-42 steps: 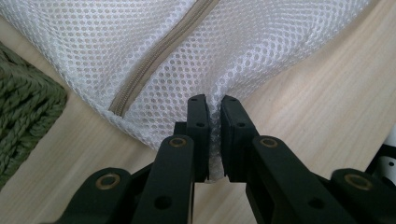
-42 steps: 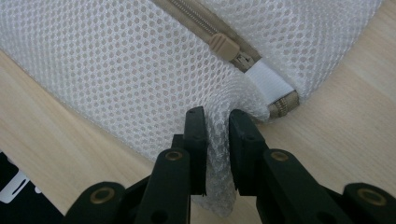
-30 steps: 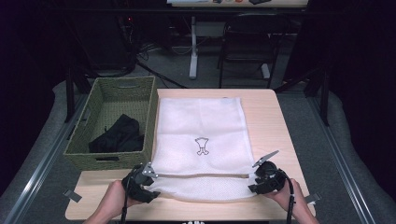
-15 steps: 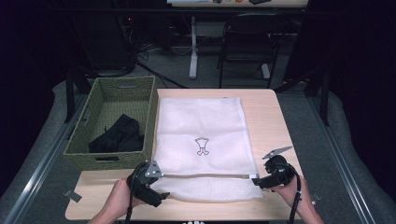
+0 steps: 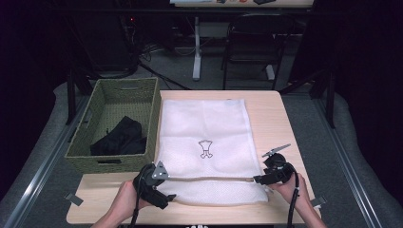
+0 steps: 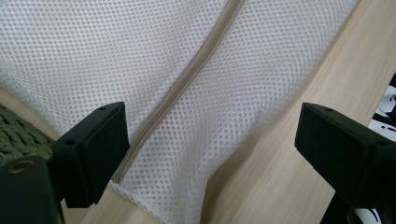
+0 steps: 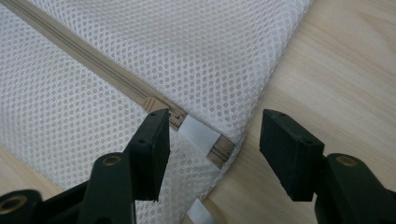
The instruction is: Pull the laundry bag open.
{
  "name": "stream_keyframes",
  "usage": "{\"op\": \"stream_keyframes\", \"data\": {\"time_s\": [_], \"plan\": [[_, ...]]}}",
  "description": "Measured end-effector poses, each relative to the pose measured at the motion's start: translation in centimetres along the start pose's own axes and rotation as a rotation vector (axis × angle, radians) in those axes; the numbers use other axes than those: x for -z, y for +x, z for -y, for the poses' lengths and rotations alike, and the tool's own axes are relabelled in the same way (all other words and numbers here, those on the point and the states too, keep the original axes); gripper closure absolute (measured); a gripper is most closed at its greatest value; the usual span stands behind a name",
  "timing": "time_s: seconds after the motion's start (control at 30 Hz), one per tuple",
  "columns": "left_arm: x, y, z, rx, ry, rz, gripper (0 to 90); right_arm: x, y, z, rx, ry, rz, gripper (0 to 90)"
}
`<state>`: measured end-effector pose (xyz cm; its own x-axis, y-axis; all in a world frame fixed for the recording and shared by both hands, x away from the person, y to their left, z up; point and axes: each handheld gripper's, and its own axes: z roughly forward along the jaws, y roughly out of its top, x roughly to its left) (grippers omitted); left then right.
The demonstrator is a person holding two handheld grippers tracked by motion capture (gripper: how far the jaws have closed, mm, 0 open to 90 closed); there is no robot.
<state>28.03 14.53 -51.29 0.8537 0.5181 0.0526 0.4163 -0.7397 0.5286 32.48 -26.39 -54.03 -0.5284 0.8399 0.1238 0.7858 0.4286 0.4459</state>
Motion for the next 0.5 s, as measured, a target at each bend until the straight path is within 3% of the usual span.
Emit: {"op": "stream_keyframes", "data": {"time_s": [0.27,0.5], "plan": [[-0.4,-0.1,-0.4,0.000,-0.008,-0.007,10.1,-0.7,-0.1,0.1,-0.026,0.017,-0.007,50.7],[-0.7,-0.1,-0.7,0.005,-0.015,-0.012,10.9,-1.2,0.1,0.2,0.003,0.048,0.010,52.8]]}}
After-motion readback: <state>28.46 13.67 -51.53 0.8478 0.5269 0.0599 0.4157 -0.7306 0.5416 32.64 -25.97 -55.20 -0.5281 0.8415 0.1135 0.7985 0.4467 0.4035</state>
